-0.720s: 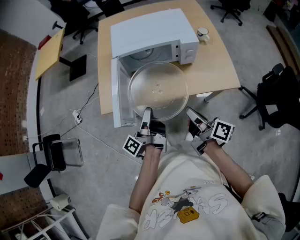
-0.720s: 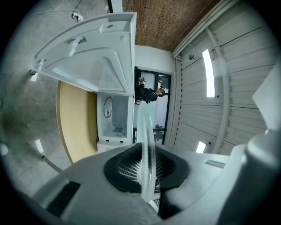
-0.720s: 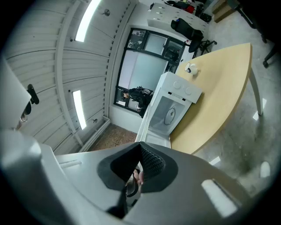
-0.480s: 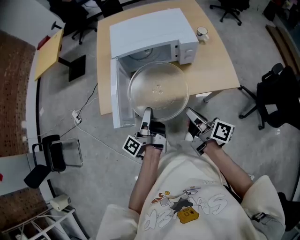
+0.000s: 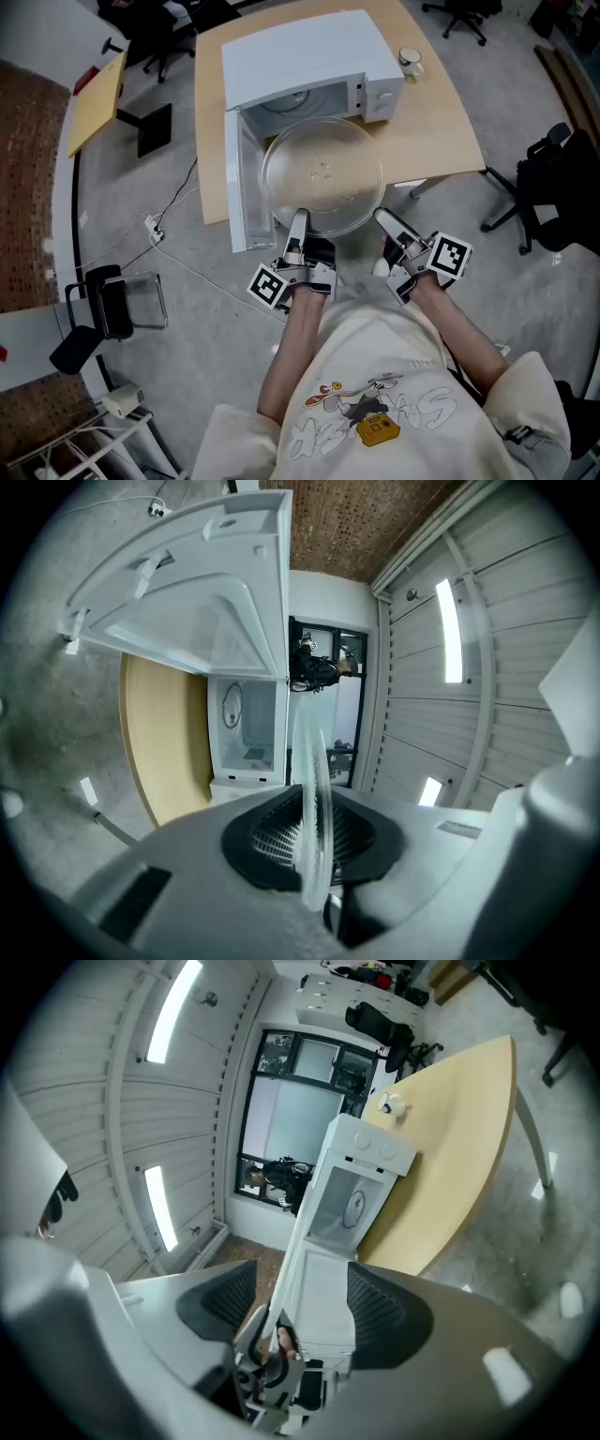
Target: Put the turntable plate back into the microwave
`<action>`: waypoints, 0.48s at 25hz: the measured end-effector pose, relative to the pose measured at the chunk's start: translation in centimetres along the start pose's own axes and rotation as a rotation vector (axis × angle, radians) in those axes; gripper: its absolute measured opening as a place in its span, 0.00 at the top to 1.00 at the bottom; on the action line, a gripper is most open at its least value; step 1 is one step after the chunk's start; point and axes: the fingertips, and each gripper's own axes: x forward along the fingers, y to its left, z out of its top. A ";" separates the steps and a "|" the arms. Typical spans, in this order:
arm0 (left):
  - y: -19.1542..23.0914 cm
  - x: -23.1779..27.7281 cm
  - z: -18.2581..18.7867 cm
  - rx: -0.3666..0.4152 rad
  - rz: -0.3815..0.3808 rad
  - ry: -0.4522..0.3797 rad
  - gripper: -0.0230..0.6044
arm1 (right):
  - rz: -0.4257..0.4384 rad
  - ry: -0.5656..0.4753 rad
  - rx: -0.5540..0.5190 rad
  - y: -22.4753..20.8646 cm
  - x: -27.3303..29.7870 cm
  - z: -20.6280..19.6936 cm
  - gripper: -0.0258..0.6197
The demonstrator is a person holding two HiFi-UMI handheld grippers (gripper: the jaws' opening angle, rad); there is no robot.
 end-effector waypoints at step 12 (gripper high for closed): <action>2.3 4.0 2.1 -0.023 0.017 0.075 0.89 | -0.025 -0.017 0.017 -2.0 7.4 -0.5 0.77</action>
